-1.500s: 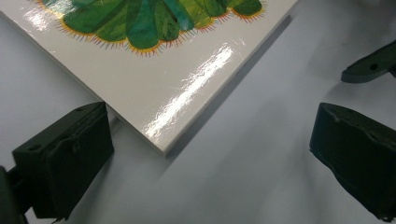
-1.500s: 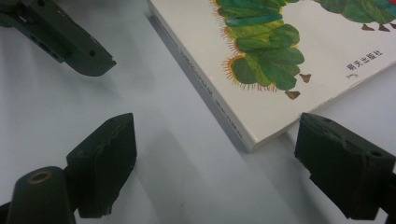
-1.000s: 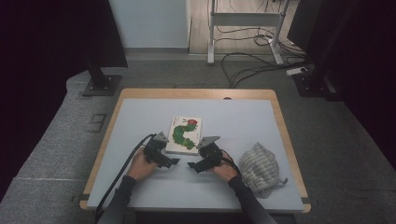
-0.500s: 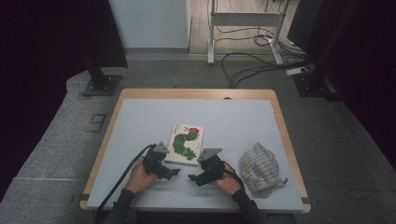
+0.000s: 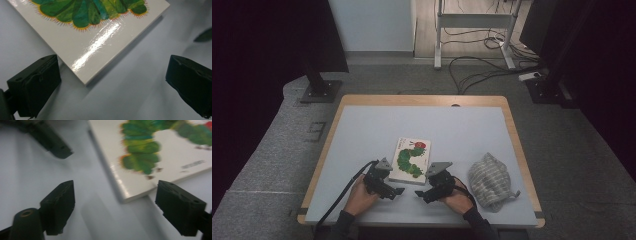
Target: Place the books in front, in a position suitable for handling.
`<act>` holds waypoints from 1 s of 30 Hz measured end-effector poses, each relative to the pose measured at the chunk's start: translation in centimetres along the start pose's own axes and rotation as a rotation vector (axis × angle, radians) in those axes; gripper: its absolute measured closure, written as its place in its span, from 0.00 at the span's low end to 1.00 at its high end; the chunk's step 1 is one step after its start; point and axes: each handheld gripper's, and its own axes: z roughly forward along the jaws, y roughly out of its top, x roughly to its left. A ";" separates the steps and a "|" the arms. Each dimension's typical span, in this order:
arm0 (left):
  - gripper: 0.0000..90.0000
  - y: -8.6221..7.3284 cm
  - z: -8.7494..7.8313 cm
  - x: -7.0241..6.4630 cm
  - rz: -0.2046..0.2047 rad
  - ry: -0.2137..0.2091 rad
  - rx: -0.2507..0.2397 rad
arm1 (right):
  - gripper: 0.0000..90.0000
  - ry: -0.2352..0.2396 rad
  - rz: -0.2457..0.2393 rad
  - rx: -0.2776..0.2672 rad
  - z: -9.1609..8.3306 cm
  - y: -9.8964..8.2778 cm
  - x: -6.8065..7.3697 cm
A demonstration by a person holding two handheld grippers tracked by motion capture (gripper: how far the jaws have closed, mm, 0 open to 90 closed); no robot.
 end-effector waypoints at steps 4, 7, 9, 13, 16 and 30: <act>0.00 0.0 0.1 0.2 -0.008 0.049 0.002 | 0.14 -0.035 0.027 -0.009 0.0 0.8 -2.0; 0.00 0.0 0.1 0.3 -0.012 0.081 0.007 | 0.12 -0.062 0.041 -0.008 0.6 1.5 -3.6; 0.00 -0.1 0.1 0.4 -0.026 0.087 0.001 | 0.08 -0.080 0.049 -0.012 1.3 2.2 -5.0; 0.00 -0.1 0.2 0.4 -0.041 0.095 -0.010 | 0.05 -0.100 0.052 -0.008 2.0 2.8 -6.1; 0.00 -0.2 0.2 0.4 -0.045 0.104 -0.017 | 0.04 -0.111 0.062 -0.009 2.7 3.4 -7.2; 0.00 -0.5 0.4 0.2 -0.049 0.146 -0.027 | 0.01 -0.077 0.093 -0.008 5.5 5.2 -11.3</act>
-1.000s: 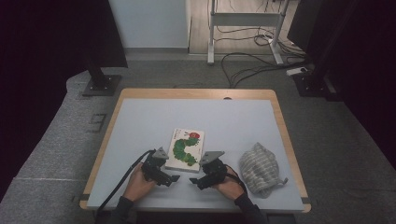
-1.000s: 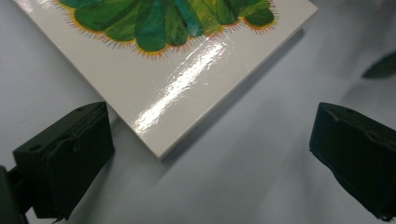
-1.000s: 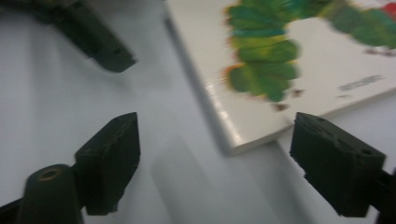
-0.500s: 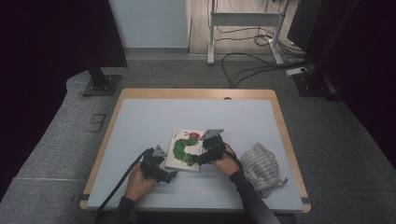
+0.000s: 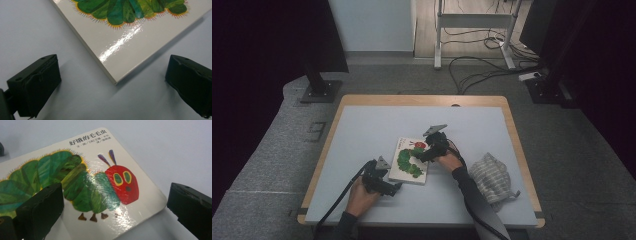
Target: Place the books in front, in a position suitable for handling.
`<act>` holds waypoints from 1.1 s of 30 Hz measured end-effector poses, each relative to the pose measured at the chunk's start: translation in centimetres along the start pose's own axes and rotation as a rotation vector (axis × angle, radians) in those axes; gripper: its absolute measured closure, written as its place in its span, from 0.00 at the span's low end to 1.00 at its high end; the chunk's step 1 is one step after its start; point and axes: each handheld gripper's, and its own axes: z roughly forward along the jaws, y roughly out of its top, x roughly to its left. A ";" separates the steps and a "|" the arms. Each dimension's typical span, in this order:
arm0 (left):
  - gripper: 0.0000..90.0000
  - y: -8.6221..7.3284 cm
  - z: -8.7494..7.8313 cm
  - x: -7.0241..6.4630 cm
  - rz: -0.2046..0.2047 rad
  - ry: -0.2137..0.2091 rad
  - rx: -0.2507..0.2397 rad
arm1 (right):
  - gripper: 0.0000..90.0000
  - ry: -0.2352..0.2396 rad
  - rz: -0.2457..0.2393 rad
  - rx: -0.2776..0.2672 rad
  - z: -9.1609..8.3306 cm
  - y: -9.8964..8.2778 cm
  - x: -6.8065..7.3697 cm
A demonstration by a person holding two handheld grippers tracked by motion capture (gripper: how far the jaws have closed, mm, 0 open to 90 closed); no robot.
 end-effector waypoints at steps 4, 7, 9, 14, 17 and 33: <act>0.00 0.0 0.0 0.0 -0.002 0.000 -0.001 | 0.02 0.063 0.047 -0.008 0.8 0.1 -0.9; 0.00 0.0 0.1 0.0 -0.006 0.003 -0.004 | 0.01 0.070 0.049 -0.005 1.1 0.3 -0.9; 0.00 0.1 0.1 0.1 -0.007 0.008 -0.002 | 0.01 0.062 0.051 0.005 1.1 0.4 -0.8; 0.00 0.1 0.1 0.6 -0.020 0.016 -0.007 | 0.04 0.062 0.058 0.006 0.6 0.1 -0.8; 0.00 0.1 0.0 0.8 -0.012 0.013 0.003 | 0.05 0.058 0.065 0.008 0.2 -0.3 -0.7; 0.00 0.1 -0.3 3.0 -0.023 0.022 0.029 | 0.05 0.028 0.091 0.027 -2.9 -2.9 0.5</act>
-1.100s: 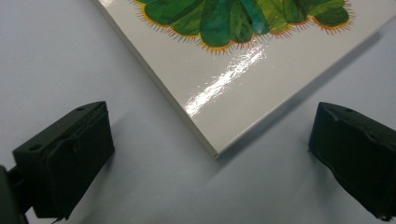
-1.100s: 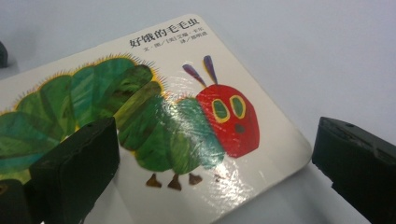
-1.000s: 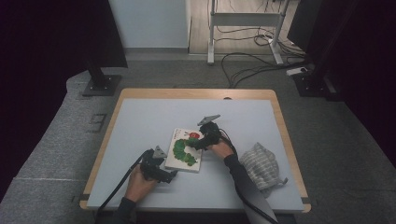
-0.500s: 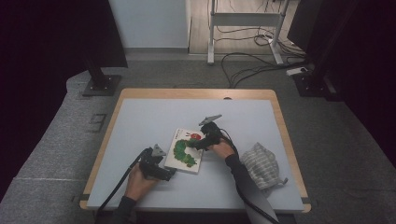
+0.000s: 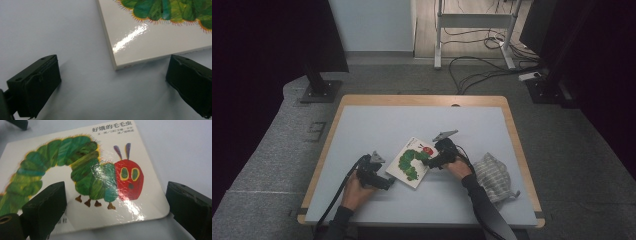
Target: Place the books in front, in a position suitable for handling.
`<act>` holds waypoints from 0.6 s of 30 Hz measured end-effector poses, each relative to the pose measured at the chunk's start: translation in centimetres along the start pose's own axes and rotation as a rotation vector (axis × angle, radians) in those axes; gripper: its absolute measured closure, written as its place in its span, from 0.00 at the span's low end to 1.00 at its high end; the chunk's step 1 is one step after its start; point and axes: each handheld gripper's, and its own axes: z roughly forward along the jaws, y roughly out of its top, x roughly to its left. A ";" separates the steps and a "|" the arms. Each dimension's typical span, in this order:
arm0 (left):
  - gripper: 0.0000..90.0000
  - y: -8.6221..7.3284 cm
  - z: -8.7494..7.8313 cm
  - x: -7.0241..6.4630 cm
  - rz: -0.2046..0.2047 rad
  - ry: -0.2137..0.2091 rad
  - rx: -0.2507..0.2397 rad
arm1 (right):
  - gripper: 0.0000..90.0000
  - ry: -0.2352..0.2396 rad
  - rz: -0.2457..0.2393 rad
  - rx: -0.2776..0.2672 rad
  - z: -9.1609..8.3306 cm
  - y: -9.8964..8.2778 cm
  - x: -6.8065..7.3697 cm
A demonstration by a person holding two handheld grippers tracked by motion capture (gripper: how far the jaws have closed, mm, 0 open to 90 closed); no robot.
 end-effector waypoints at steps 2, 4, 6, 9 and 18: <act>0.00 0.0 0.0 0.3 -0.004 0.003 -0.003 | 0.05 -0.005 0.002 0.006 -0.4 -0.4 0.3; 0.00 0.0 0.1 0.6 -0.005 0.003 -0.006 | 0.05 -0.007 0.009 0.013 -0.8 -0.7 0.5; 0.00 0.0 0.1 1.0 -0.007 0.003 -0.011 | 0.04 -0.012 0.012 0.014 -1.1 -1.1 0.8; 0.00 0.1 0.2 1.6 0.000 0.002 -0.016 | 0.04 -0.015 0.011 0.021 -1.5 -1.5 1.3; 0.00 0.1 0.3 2.2 -0.002 0.002 -0.022 | 0.03 -0.059 -0.033 0.047 -2.2 -2.5 2.7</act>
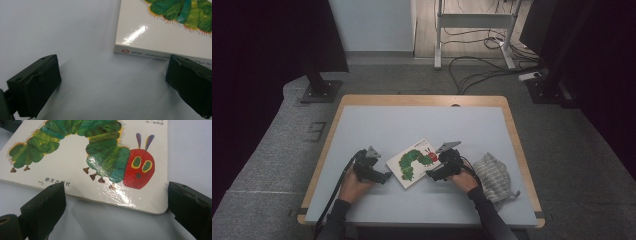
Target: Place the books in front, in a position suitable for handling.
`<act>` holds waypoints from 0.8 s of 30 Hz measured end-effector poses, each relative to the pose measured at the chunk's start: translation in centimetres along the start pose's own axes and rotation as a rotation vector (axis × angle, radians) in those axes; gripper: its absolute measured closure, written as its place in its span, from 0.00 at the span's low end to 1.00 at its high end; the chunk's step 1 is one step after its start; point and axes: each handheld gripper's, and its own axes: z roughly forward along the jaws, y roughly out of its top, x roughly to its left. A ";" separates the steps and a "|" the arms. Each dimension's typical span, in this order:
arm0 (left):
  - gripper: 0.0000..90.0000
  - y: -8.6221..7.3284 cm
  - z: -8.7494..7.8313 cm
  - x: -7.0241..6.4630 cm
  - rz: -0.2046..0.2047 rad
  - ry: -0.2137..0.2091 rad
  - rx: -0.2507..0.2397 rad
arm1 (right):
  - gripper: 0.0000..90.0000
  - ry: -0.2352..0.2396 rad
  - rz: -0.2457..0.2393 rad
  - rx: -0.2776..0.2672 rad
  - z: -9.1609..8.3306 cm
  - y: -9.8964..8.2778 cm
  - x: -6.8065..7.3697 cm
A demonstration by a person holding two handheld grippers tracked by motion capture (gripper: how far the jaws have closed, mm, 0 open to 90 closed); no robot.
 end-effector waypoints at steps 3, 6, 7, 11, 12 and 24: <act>0.00 0.0 0.0 0.1 0.002 -0.002 -0.003 | 0.04 0.003 0.001 0.001 -0.1 -0.1 0.1; 0.00 0.0 0.0 0.1 0.004 -0.002 -0.003 | 0.04 0.009 0.006 0.017 -0.4 -0.2 0.3; 0.00 0.0 0.0 0.2 0.003 -0.001 -0.003 | 0.03 0.012 0.004 0.019 -0.4 -0.2 0.4; 0.00 0.0 0.0 0.1 0.002 0.000 -0.001 | 0.03 0.013 0.000 0.019 -0.8 -0.7 0.8; 0.00 0.0 -0.1 0.1 0.002 0.000 0.002 | 0.03 0.013 -0.003 0.019 -0.8 -0.8 0.9; 0.00 -0.4 -0.7 -2.4 0.131 -0.077 0.034 | 0.04 0.023 -0.018 0.003 -1.2 -1.5 1.7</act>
